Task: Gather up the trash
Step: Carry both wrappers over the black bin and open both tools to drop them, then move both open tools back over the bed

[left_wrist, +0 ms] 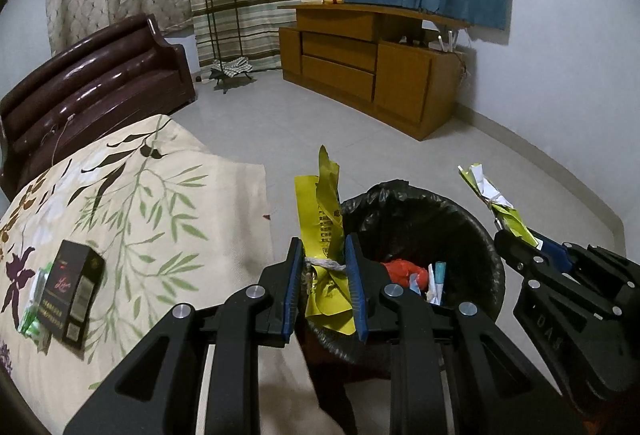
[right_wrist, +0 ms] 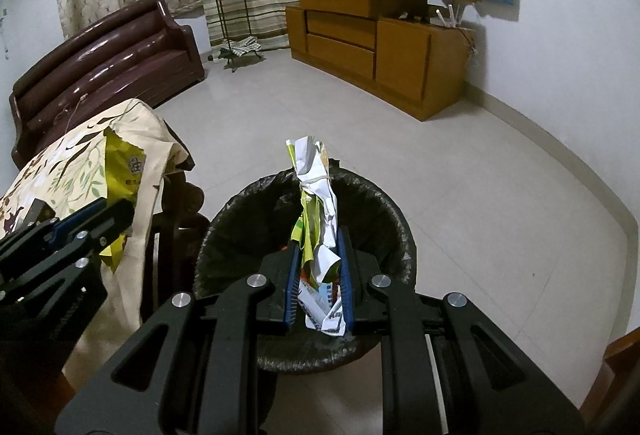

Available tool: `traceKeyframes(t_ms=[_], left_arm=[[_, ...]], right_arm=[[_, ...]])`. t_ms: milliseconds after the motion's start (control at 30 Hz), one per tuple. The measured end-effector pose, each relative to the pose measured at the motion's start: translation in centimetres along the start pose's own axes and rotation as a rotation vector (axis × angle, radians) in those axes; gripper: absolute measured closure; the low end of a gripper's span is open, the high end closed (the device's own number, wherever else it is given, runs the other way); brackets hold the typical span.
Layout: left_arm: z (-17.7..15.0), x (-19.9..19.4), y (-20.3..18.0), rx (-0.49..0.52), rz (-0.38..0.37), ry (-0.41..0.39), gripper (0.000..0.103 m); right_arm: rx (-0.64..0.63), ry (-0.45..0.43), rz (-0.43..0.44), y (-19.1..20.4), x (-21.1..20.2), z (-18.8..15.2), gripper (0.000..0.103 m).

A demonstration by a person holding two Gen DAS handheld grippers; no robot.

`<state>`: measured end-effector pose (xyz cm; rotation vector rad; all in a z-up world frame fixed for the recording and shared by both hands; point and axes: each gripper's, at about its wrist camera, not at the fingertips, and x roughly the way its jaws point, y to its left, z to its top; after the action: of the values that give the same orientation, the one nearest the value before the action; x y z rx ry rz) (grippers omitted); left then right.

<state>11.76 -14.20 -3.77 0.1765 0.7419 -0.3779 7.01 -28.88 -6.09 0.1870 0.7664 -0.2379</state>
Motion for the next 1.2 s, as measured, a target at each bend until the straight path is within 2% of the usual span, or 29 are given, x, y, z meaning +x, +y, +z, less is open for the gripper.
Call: traceKeyframes(t_ms=[133, 200, 267, 333, 400, 633, 700, 900, 1200], left_arm=[[0.4, 0.8, -0.2, -0.006, -0.006, 0.017, 0.078], [0.6, 1.1, -0.3, -0.010, 0.001, 0.020, 0.070], [0.5, 1.2, -0.3, -0.016, 0.000, 0.026, 0.056], [0.5, 1.2, -0.3, -0.017, -0.002, 0.030, 0.054], [0.5, 1.1, -0.2, -0.017, 0.000, 0.031, 0.047], [0.6, 0.8, -0.2, -0.014, 0.002, 0.023, 0.044], [0.6, 0.6, -0.1, -0.016, 0.004, 0.021, 0.044], [0.6, -0.8, 0.7, -0.030, 0.016, 0.002, 0.040], [-0.4, -3.6, 4.0, -0.063, 0.061, -0.026, 0.038]], right_arm=[[0.004, 0.007, -0.004, -0.3, 1.0, 0.4, 0.085], [0.008, 0.006, -0.016, -0.4, 1.4, 0.3, 0.082], [0.013, 0.018, -0.018, -0.4, 1.9, 0.2, 0.073], [0.019, 0.023, -0.021, -0.5, 2.2, 0.1, 0.071], [0.017, 0.022, -0.026, -0.5, 2.1, 0.0, 0.070], [0.031, 0.004, -0.038, -0.9, 1.3, -0.1, 0.061], [0.036, -0.002, -0.043, -1.0, 1.0, 0.0, 0.055], [0.043, -0.012, -0.049, -0.9, 0.2, 0.2, 0.047], [0.018, -0.015, -0.026, 1.3, -1.2, -0.2, 0.043]])
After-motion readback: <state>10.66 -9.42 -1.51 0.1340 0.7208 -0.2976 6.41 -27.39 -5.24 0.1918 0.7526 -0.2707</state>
